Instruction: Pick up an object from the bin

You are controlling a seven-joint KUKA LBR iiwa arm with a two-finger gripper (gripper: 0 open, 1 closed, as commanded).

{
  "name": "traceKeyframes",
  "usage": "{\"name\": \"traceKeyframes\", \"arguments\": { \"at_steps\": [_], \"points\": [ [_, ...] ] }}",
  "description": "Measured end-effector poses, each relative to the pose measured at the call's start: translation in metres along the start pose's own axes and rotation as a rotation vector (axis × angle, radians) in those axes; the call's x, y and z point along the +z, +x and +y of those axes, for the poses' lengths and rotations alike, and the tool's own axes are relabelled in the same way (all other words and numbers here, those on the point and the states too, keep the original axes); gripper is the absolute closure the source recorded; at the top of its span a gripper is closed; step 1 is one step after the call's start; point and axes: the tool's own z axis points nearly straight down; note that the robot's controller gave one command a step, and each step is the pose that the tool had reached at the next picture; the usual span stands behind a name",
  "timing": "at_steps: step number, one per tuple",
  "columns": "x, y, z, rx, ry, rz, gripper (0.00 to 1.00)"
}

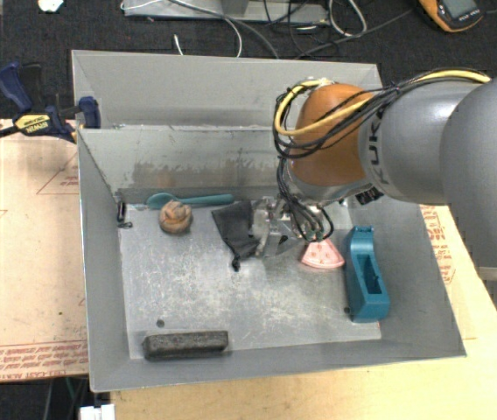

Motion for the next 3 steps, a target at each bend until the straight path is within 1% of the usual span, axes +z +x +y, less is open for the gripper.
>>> {"name": "traceKeyframes", "arguments": {
  "at_steps": [1,2,3],
  "points": [
    [-0.061,0.0,0.004,-0.007,0.001,0.004,1.0],
    [-0.102,-0.005,0.005,-0.048,0.0,0.004,1.0],
    [-0.152,-0.007,0.008,-0.079,0.0,0.009,1.0]
  ]
}}
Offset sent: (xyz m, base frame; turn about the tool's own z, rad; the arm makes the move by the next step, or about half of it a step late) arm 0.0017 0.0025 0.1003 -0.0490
